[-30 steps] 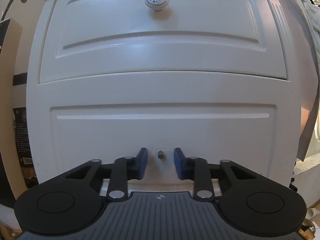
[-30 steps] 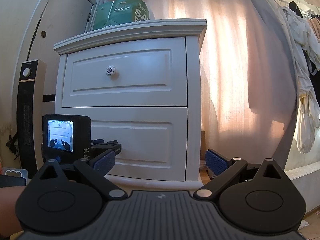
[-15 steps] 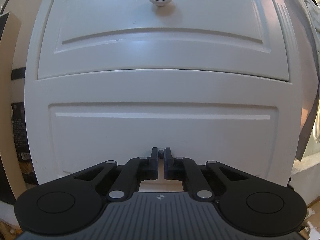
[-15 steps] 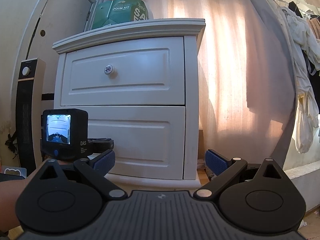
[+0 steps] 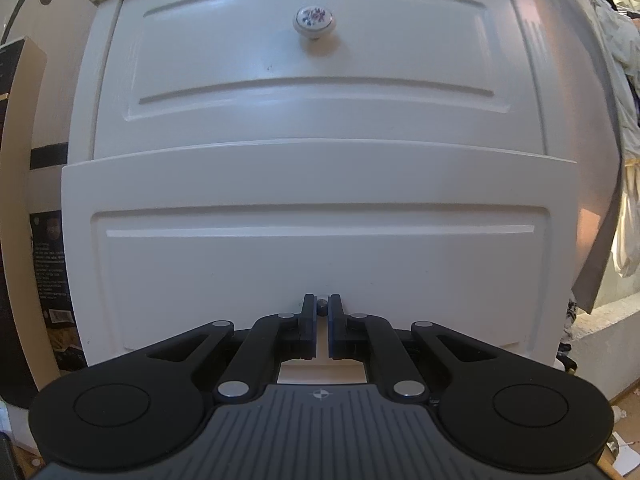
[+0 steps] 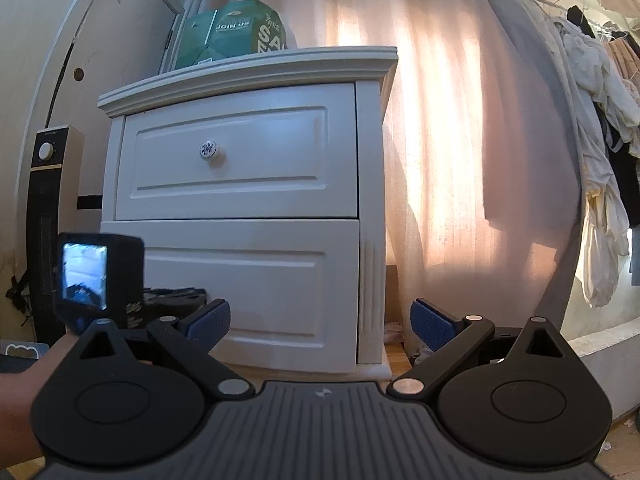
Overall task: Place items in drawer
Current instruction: 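Pull the lower drawer open by its knob with the left tool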
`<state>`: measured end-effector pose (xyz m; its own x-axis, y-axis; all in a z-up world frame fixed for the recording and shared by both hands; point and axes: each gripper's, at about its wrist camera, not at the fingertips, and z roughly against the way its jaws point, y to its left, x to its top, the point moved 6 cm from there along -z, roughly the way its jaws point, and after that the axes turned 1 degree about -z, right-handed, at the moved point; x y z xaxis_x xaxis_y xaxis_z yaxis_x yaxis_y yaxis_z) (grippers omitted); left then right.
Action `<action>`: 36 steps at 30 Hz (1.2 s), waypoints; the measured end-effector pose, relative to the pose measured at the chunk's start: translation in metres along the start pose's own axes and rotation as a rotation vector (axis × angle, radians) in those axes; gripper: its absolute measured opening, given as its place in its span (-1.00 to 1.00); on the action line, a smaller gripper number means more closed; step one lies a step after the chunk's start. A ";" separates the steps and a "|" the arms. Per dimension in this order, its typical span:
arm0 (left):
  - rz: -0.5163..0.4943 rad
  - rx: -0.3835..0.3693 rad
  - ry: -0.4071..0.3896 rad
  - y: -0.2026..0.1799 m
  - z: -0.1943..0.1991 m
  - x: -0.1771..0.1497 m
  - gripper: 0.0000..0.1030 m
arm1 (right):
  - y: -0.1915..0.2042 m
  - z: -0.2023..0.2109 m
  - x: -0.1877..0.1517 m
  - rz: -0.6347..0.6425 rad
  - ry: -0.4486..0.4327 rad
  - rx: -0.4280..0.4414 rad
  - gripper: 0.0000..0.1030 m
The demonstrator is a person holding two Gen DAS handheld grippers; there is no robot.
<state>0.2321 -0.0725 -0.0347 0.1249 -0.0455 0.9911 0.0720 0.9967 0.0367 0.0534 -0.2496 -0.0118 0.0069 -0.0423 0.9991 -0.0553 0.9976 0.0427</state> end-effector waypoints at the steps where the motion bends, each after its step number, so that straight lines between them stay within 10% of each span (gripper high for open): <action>1: 0.006 -0.005 0.001 0.002 0.004 0.000 -0.95 | 0.000 0.001 0.001 -0.001 -0.002 -0.001 1.00; 36: -0.019 -0.008 0.015 0.007 0.162 -0.020 -1.00 | 0.000 0.043 0.001 -0.042 -0.021 0.064 1.00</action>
<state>0.0703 -0.0536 -0.0333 0.1381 -0.0653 0.9883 0.0829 0.9951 0.0542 0.0105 -0.2524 -0.0109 -0.0103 -0.0861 0.9962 -0.1189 0.9893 0.0843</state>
